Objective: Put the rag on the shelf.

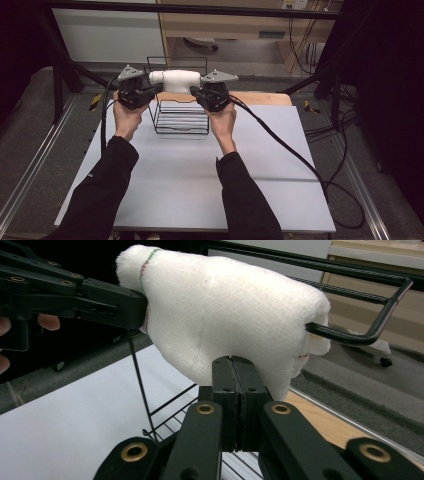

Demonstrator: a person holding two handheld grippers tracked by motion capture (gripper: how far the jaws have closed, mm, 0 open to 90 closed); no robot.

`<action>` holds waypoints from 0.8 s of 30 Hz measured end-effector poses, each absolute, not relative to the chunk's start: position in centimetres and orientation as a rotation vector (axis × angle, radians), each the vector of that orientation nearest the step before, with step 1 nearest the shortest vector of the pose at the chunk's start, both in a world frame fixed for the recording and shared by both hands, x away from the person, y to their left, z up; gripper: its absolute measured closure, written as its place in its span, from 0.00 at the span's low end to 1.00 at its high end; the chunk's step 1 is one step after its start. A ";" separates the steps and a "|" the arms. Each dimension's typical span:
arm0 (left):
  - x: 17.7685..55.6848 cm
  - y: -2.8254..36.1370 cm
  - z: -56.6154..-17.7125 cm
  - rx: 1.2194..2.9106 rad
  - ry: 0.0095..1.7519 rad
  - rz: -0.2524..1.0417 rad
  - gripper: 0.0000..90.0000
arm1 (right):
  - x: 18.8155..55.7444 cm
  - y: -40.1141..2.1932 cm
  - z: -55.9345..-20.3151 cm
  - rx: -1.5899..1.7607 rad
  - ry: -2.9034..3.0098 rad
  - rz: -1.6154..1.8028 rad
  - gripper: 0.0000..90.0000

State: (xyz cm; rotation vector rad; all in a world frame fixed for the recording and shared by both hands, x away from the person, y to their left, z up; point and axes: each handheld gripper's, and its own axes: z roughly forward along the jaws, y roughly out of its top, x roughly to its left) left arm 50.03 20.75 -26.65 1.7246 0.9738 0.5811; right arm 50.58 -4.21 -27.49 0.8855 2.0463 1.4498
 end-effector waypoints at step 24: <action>45.0 24.0 -29.8 1.858 0.906 0.520 0.57 | 46.2 -7.8 -26.7 0.865 2.160 1.503 0.39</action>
